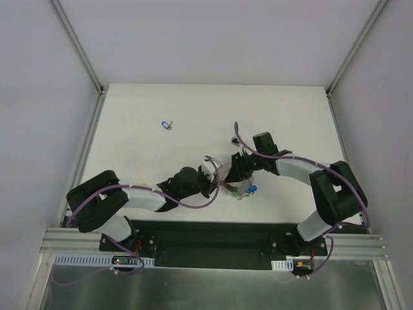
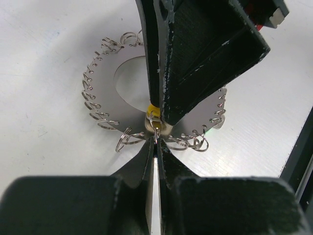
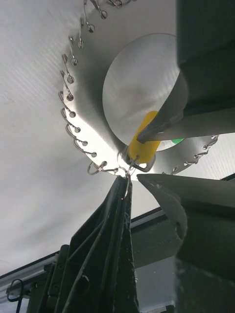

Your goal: Put the keys on the keyring

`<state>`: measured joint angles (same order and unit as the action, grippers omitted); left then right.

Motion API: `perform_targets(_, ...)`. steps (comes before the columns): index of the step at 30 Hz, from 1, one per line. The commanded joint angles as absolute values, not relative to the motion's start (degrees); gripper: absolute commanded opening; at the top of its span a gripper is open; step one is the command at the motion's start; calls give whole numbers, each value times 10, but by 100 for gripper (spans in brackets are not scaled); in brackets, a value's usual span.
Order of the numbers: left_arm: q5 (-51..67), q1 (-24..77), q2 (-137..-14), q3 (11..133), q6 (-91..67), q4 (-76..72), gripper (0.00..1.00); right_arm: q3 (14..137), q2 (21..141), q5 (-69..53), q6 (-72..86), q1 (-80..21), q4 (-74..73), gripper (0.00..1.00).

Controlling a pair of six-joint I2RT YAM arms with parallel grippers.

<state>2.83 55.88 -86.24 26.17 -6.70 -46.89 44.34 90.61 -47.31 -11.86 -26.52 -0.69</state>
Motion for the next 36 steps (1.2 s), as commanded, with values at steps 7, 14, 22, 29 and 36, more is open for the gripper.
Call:
perform_targets(7, 35, 554, -844, 258, -69, -541, 0, 474, 904, -385, -130, -296, -32, 40)
perform_targets(14, 20, 552, -839, 250, -75, -555, 0, 464, 910, -382, -133, -295, -29, 8)
perform_targets(22, 9, 528, -831, 236, -98, -596, 0, 469, 907, -358, -140, -294, -61, 1)
perform_targets(29, 11, 520, -822, 238, -102, -608, 0, 461, 887, -340, -142, -294, -65, 1)
perform_targets(36, 14, 521, -828, 228, -110, -607, 0, 475, 847, -320, -137, -295, -106, 1)
